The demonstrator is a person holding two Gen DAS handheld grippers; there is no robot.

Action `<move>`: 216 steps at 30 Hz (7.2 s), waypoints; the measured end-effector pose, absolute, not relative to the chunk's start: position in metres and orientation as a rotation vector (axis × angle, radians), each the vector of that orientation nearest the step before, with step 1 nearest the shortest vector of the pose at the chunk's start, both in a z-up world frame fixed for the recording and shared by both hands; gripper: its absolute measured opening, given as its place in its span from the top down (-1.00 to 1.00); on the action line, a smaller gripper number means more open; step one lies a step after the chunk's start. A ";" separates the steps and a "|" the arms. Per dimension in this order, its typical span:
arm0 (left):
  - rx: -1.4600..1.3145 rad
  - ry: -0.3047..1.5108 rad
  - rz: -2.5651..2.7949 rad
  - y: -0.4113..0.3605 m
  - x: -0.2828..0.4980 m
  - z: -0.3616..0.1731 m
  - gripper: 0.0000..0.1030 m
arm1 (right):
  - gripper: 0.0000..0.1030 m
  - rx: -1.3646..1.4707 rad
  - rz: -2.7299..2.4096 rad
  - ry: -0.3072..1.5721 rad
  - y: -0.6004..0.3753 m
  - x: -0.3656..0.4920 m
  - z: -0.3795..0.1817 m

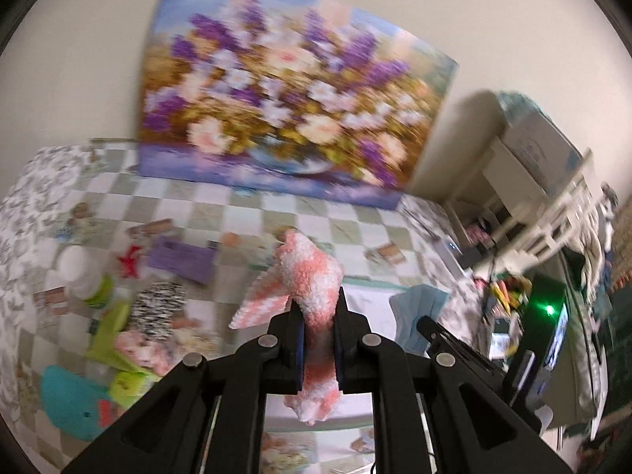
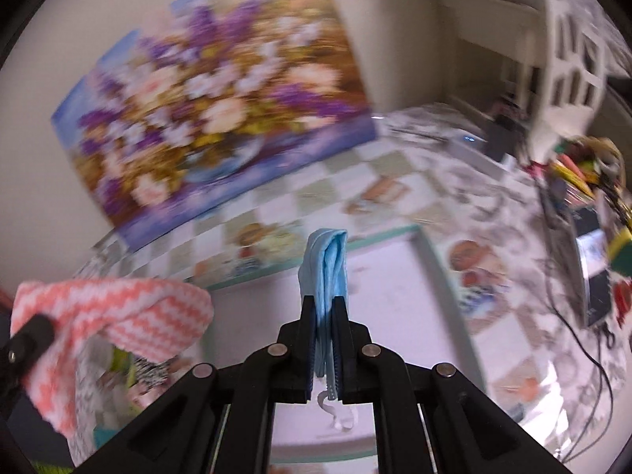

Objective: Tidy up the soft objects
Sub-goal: 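Carry the pink towel and blue mask with both grippers over the white tray, then open both grippers to drop the towel and mask into the tray, then move the left gripper to the lime-green cloth while the right reaches the leopard scrunchie, then grasp the lime-green cloth with the left gripper while the right grasps the leopard scrunchie, then lift and carry the green cloth and scrunchie with both grippers to the tray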

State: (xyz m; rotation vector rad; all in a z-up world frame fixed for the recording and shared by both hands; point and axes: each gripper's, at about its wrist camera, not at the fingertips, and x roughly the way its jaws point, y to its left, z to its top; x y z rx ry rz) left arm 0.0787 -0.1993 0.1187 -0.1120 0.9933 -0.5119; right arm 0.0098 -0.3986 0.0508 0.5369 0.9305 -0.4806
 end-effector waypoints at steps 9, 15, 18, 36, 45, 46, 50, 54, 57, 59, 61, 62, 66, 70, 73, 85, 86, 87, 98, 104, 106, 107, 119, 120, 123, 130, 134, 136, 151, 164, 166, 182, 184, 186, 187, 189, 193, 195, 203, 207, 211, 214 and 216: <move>-0.040 1.124 -0.592 -0.246 0.074 0.066 0.77 | 0.85 0.520 -0.600 0.989 -0.425 -0.003 0.039; -0.015 1.179 -0.572 -0.258 0.086 0.030 0.77 | 0.83 0.519 -0.577 1.008 -0.424 0.005 0.030; -0.006 1.198 -0.561 -0.260 0.093 0.015 0.77 | 0.82 0.530 -0.565 1.015 -0.425 0.009 0.023; -0.018 1.295 -0.498 -0.251 0.115 -0.034 0.72 | 0.03 0.512 -0.562 1.077 -0.422 0.024 0.009; -0.036 1.285 -0.463 -0.241 0.121 -0.033 -0.38 | -0.27 0.468 -0.553 1.103 -0.411 0.029 0.011; -0.047 1.280 -0.454 -0.238 0.122 -0.033 -0.55 | -0.30 0.459 -0.553 1.107 -0.410 0.030 0.011; -0.065 1.258 -0.432 -0.231 0.126 -0.031 -0.75 | -0.52 0.443 -0.551 1.110 -0.407 0.031 0.010; -0.048 1.215 -0.376 -0.221 0.130 -0.028 -0.85 | -0.94 0.413 -0.563 1.111 -0.404 0.033 0.010; -0.043 1.194 -0.328 -0.209 0.134 -0.025 -0.93 | -1.00 0.380 -0.572 1.113 -0.400 0.036 0.009; -0.034 1.179 -0.296 -0.201 0.137 -0.022 -0.95 | -1.00 0.364 -0.567 1.113 -0.395 0.038 0.009; -0.012 1.176 -0.256 -0.192 0.140 -0.021 -0.95 | -1.00 0.346 -0.561 1.116 -0.389 0.040 0.009; -0.008 1.175 -0.242 -0.187 0.141 -0.020 -0.95 | -1.00 0.331 -0.555 1.120 -0.385 0.043 0.009; 0.020 1.187 -0.167 -0.167 0.145 -0.018 -0.95 | -1.00 0.281 -0.524 1.135 -0.367 0.051 0.008; 0.035 1.190 -0.098 -0.140 0.149 -0.009 -0.95 | -1.00 0.264 -0.474 1.134 -0.346 0.059 0.008; 0.017 1.166 -0.054 -0.116 0.150 0.004 -0.95 | -1.00 0.269 -0.423 1.123 -0.329 0.063 0.010; -0.023 1.148 0.103 -0.027 0.152 0.023 -0.95 | -1.00 0.224 -0.198 1.148 -0.251 0.084 0.005; -0.027 1.152 0.111 -0.023 0.152 0.022 -0.95 | -1.00 0.219 -0.184 1.156 -0.246 0.085 0.003; -0.040 1.162 0.118 -0.017 0.153 0.019 -0.95 | -1.00 0.214 -0.156 1.171 -0.237 0.087 -0.002; -0.129 1.298 0.128 0.004 0.166 -0.023 -0.95 | -1.00 0.210 0.006 1.235 -0.181 0.116 -0.036; -0.187 1.334 0.124 0.010 0.176 -0.039 -0.95 | -1.00 0.226 0.026 1.214 -0.179 0.131 -0.048; -0.178 1.345 0.122 0.007 0.179 -0.043 -0.95 | -1.00 0.224 0.032 1.203 -0.178 0.136 -0.050; -0.175 1.348 0.117 0.006 0.179 -0.045 -0.95 | -0.99 0.221 0.036 1.200 -0.178 0.139 -0.051; -0.187 1.308 0.170 0.017 0.186 -0.047 -0.95 | -0.76 0.199 0.126 1.204 -0.153 0.160 -0.071; -0.191 1.314 0.169 0.018 0.187 -0.048 -0.95 | -0.74 0.201 0.135 1.206 -0.151 0.162 -0.073; -0.214 1.331 0.175 0.023 0.189 -0.051 -0.95 | -0.72 0.199 0.142 1.210 -0.147 0.165 -0.078; -0.234 1.367 0.197 0.027 0.192 -0.059 -0.95 | -0.41 0.211 0.169 1.223 -0.139 0.172 -0.089; -0.253 1.375 0.195 0.029 0.193 -0.060 -0.95 | 0.00 0.222 0.171 1.224 -0.139 0.171 -0.093; -0.262 1.376 0.190 0.028 0.193 -0.059 -0.95 | 0.12 0.235 0.175 1.221 -0.141 0.170 -0.093; -0.258 1.385 0.101 0.002 0.195 -0.059 -0.95 | 0.47 0.292 0.112 1.237 -0.172 0.160 -0.093; -0.164 1.402 0.000 -0.030 0.198 -0.073 0.20 | 0.46 0.334 0.081 1.258 -0.186 0.151 -0.090; -0.163 1.412 -0.007 -0.033 0.198 -0.077 0.38 | 0.46 0.329 0.083 1.254 -0.186 0.150 -0.088; -0.316 1.315 -0.024 -0.005 0.181 -0.055 0.93 | 0.47 0.326 0.090 1.223 -0.186 0.142 -0.074; -0.317 1.296 -0.032 -0.004 0.179 -0.047 0.93 | 0.47 0.331 0.091 1.212 -0.187 0.140 -0.069; -0.306 1.270 -0.040 -0.006 0.177 -0.039 0.94 | 0.47 0.335 0.094 1.201 -0.189 0.138 -0.064; -0.305 1.255 -0.049 -0.007 0.176 -0.035 0.94 | 0.47 0.336 0.096 1.194 -0.189 0.137 -0.061; -0.304 1.232 -0.060 -0.008 0.175 -0.027 0.94 | 0.47 0.336 0.098 1.182 -0.190 0.134 -0.055; -0.298 1.174 -0.077 -0.010 0.170 -0.005 0.94 | 0.47 0.349 0.100 1.146 -0.194 0.130 -0.040; -0.297 1.138 -0.087 -0.015 0.173 0.005 0.94 | 0.47 0.358 0.103 1.122 -0.197 0.128 -0.030; -0.279 0.981 -0.144 -0.023 0.157 0.063 0.94 | 0.47 0.379 0.059 1.038 -0.216 0.113 0.014; -0.255 0.917 -0.178 -0.034 0.145 0.088 0.94 | 0.47 0.383 -0.006 1.021 -0.233 0.103 0.030; -0.241 0.883 -0.264 -0.057 0.134 0.105 0.94 | 0.47 0.381 -0.092 1.004 -0.257 0.090 0.042; -0.199 0.884 -0.323 -0.083 0.127 0.107 0.94 | 0.47 0.373 -0.165 0.988 -0.277 0.079 0.049; -0.173 0.900 -0.373 -0.104 0.123 0.105 0.94 | 0.47 0.384 -0.208 0.977 -0.292 0.071 0.051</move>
